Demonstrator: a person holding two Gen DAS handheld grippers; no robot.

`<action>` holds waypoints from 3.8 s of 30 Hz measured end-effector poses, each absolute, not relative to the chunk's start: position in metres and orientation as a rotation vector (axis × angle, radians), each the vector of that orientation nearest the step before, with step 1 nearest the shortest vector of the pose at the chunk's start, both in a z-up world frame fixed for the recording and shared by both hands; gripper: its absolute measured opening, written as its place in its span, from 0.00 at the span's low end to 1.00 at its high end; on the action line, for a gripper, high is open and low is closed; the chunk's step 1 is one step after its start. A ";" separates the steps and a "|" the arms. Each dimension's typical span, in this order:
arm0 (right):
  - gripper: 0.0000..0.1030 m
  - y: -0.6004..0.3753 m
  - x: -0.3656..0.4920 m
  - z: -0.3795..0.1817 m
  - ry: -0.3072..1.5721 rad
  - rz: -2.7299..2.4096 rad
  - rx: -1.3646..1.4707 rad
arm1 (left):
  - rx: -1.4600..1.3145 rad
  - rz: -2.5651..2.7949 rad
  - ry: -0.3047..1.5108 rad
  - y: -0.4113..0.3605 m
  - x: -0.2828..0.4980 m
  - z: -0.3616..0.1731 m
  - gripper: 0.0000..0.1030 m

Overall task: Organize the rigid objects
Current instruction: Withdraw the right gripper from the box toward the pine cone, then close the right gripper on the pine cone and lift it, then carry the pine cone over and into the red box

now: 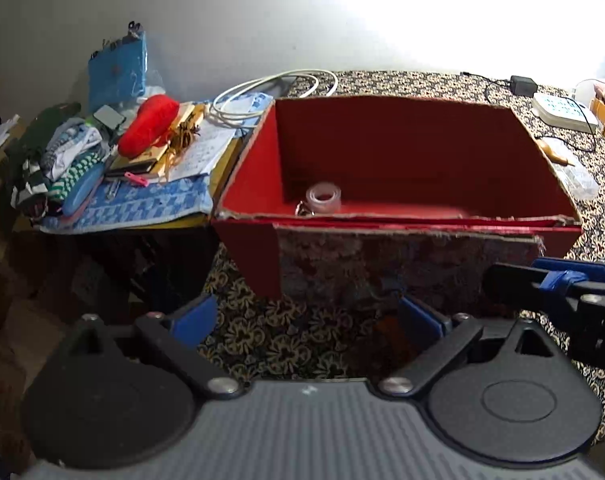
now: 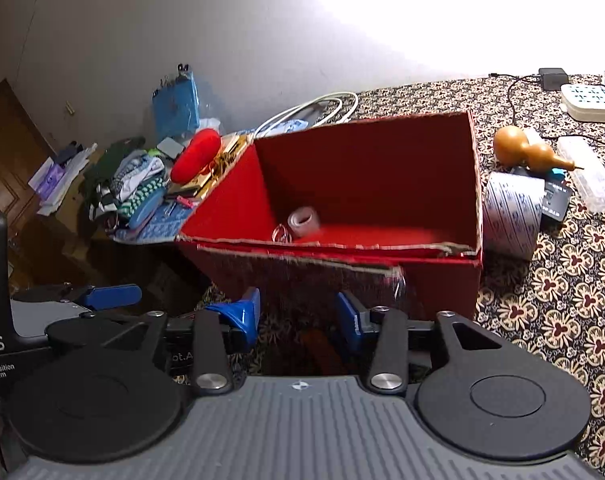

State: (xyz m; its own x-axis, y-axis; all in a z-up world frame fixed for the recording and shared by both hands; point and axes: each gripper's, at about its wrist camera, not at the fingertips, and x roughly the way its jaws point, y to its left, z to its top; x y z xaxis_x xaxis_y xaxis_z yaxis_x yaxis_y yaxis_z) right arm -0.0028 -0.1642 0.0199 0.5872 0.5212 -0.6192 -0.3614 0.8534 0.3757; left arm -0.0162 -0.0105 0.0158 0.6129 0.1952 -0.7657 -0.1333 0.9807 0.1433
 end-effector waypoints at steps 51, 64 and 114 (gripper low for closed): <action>0.35 -0.149 0.023 -0.057 1.054 0.586 0.423 | -0.055 -0.241 0.996 0.015 -0.004 -0.082 0.94; 0.33 -0.135 0.036 -0.076 1.142 0.570 0.510 | -0.079 -0.341 1.041 0.024 0.011 -0.096 0.55; 0.18 -0.139 0.157 0.020 0.965 0.599 0.448 | -0.010 -0.463 0.815 0.041 0.138 0.013 0.47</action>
State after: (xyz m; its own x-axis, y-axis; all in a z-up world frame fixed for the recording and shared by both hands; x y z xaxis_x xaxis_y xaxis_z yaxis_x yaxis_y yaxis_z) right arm 0.1565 -0.1394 0.0197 0.4316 0.6515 -0.6239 -0.2701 0.7533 0.5997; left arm 0.1383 0.0411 0.0128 0.5916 -0.4021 -0.6988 0.3946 0.9003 -0.1840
